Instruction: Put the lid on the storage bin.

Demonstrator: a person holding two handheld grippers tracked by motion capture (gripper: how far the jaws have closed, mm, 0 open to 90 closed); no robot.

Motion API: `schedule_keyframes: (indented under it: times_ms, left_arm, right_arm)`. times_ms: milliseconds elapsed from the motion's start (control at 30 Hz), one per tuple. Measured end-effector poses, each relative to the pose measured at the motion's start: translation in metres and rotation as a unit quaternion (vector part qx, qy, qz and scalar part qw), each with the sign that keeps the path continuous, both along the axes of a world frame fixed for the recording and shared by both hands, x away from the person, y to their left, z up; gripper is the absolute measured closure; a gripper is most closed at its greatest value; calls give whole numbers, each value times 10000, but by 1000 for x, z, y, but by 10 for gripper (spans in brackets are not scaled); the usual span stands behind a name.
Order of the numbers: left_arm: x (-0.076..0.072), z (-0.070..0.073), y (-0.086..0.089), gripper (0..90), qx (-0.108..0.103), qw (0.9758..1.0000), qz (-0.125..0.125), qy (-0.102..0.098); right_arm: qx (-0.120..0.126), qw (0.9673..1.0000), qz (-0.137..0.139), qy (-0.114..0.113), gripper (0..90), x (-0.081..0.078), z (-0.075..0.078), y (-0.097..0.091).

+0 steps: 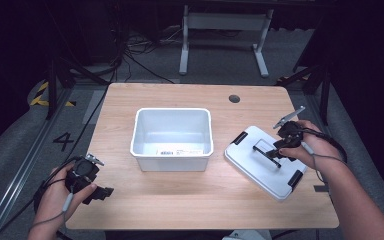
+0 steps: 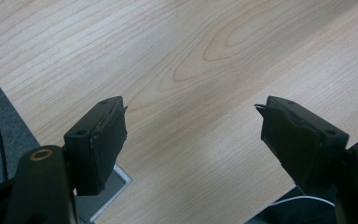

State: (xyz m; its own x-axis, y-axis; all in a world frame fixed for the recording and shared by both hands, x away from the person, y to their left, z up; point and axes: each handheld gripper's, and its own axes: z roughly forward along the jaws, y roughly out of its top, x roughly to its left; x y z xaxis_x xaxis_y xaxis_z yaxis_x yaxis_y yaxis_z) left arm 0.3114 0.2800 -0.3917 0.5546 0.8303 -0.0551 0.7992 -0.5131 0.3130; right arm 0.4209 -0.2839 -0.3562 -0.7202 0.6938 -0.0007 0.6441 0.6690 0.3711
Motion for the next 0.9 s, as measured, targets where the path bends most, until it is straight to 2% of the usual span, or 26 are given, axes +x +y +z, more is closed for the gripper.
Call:
schedule_keyframes:
  times_ms: [100, 233, 333, 433, 567, 633, 733, 833, 900]
  left_arm:
    - [-1, 1, -2, 234, 19, 10000, -54, -10]
    - [0, 3, -3, 236, -36, 9999, -29, -107]
    - [1, 1, -3, 237, -25, 9999, -30, -99]
    - [1, 0, -4, 237, -40, 10000, -39, -63]
    - [3, 1, -6, 244, -106, 9997, -3, -233]
    - [3, 1, -7, 244, -116, 9997, 4, -225]
    - [3, 0, -8, 244, -127, 9998, -27, -179]
    - [4, -1, -9, 244, -163, 9997, -7, -188]
    - [4, -1, -9, 245, -163, 9997, -22, -197]
  right_arm:
    - [-204, 9997, 38, 97, 492, 4, -9, 6]
    - [-340, 9992, 40, 210, 501, 8, -20, 10]
    - [-433, 9986, 56, 283, 517, 10, -26, 12]
    - [-637, 9976, 27, 284, 590, 13, -32, 17]
    - [-770, 9967, -126, 237, 707, 16, -33, 20]
    - [-792, 9964, -148, 267, 730, 17, -33, 20]
    - [-937, 9952, -75, 257, 828, 17, -33, 20]
    - [-1048, 9944, -29, 126, 849, 17, -31, 19]
    - [-1062, 9943, 2, 131, 850, 17, -30, 18]
